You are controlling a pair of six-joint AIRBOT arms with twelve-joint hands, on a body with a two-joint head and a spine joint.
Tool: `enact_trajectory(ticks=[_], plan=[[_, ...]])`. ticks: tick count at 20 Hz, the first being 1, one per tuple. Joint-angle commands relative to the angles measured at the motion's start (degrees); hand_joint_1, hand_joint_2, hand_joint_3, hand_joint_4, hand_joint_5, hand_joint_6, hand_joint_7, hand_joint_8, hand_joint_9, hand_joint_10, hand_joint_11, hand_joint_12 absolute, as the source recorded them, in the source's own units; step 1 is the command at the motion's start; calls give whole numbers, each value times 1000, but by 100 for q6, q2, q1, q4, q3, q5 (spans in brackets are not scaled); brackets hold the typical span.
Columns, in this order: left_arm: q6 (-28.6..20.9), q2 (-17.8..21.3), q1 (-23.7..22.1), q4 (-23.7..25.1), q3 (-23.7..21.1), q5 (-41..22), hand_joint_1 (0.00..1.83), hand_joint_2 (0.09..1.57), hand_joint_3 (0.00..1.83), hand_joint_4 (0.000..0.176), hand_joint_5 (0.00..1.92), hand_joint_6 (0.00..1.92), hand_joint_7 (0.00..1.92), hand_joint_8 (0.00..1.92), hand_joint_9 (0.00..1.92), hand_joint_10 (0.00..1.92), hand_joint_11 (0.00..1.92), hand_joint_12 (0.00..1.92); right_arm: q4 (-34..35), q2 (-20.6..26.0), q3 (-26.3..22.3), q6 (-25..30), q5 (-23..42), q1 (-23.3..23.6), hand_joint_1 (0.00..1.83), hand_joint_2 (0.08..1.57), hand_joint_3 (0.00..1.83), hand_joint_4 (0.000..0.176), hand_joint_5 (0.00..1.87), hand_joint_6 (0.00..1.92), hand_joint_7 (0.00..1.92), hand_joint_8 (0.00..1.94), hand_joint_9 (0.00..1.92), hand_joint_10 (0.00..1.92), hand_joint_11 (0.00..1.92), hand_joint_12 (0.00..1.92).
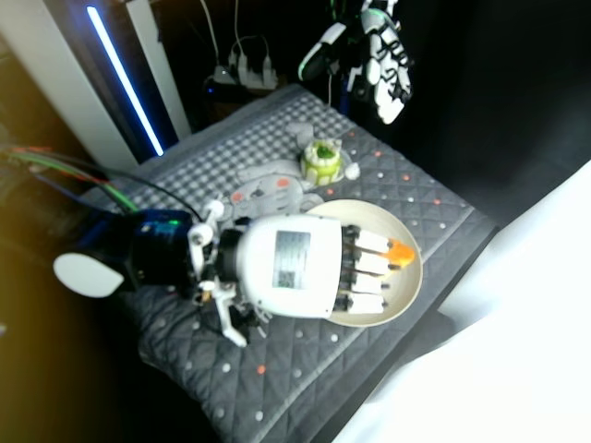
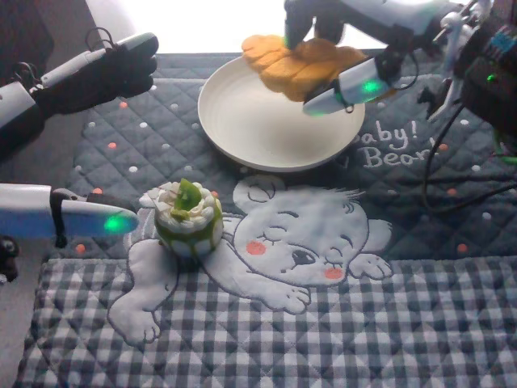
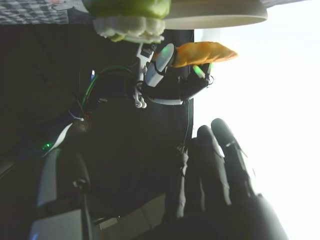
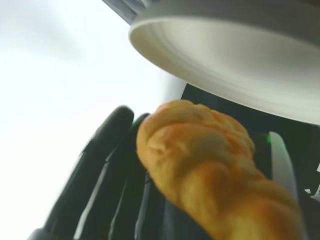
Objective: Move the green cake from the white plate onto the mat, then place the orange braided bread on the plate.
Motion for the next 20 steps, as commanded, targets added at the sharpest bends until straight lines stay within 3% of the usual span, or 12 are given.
enact_trajectory(ticks=[1, 5, 7, 9, 10, 13, 14, 15, 16, 18, 19, 20], plan=[[-55, -6, -53, -194, 5, -678, 799, 845, 0, 79, 0, 0, 135, 1, 291, 4, 0, 792, 204, 59, 2, 50, 698, 98, 1115, 1178, 1, 14, 309, 44, 468, 157, 519, 176, 282, 691], [-88, -9, -48, -199, -10, -692, 851, 850, 0, 61, 13, 3, 121, 2, 267, 4, 0, 786, 119, 46, -61, 49, 706, 98, 774, 1031, 0, 166, 1, 0, 9, 0, 70, 0, 1, 447], [-106, -8, -44, -210, -26, -689, 837, 880, 7, 59, 10, 1, 157, 4, 288, 6, 0, 778, 77, 56, -126, 49, 706, 98, 713, 1018, 0, 176, 0, 0, 0, 0, 16, 3, 0, 365], [-111, -3, -15, -252, -57, -698, 827, 855, 0, 92, 0, 0, 115, 1, 264, 0, 0, 699, 17, 190, -258, 49, 732, 98, 763, 1007, 0, 176, 0, 0, 0, 0, 0, 0, 0, 166], [-111, 19, 16, -280, -90, -706, 803, 840, 0, 87, 0, 0, 111, 0, 267, 2, 0, 746, -42, 312, -368, 49, 769, 98, 755, 998, 0, 176, 0, 0, 0, 0, 0, 0, 9, 151], [-86, 170, 140, -383, -232, -744, 843, 853, 1, 59, 7, 1, 127, 2, 254, 0, 0, 668, -249, 680, -700, 49, 939, 97, 573, 1041, 7, 96, 0, 0, 0, 0, 0, 0, 1, 84], [-39, 237, 175, -431, -296, -765, 893, 865, 3, 66, 51, 9, 134, 2, 246, 0, 0, 619, -312, 808, -830, 49, 1005, 96, 509, 1046, 7, 19, 0, 0, 0, 0, 40, 13, 109, 132], [39, 317, 226, -493, -370, -812, 892, 877, 4, 66, 78, 9, 134, 1, 252, 2, 0, 635, -371, 956, -1013, 49, 1136, 94, 512, 1069, 0, 0, 0, 0, 0, 0, 75, 4, 129, 175], [60, 366, 267, -540, -405, -863, 876, 816, 0, 114, 15, 1, 136, 1, 244, 1, 0, 573, -426, 1068, -1162, 48, 1225, 91, 601, 1051, 0, 0, 0, 0, 0, 0, 74, 1, 95, 165], [60, 447, 357, -637, -453, -960, 802, 769, 0, 136, 0, 0, 151, 1, 264, 7, 0, 626, -525, 1252, -1433, 25, 1395, 84, 734, 974, 0, 13, 19, 7, 36, 9, 94, 1, 81, 127], [71, 480, 396, -675, -477, -1010, 771, 770, 0, 129, 0, 0, 141, 0, 265, 7, 0, 627, -525, 1339, -1555, -79, 1475, 76, 740, 947, 0, 14, 88, 8, 87, 6, 135, 5, 150, 138], [99, 511, 426, -711, -504, -1063, 783, 771, 0, 136, 0, 0, 114, 3, 231, 9, 0, 520, -522, 1436, -1668, -107, 1586, 58, 613, 1002, 1, 10, 91, 2, 96, 2, 141, 2, 144, 145]])
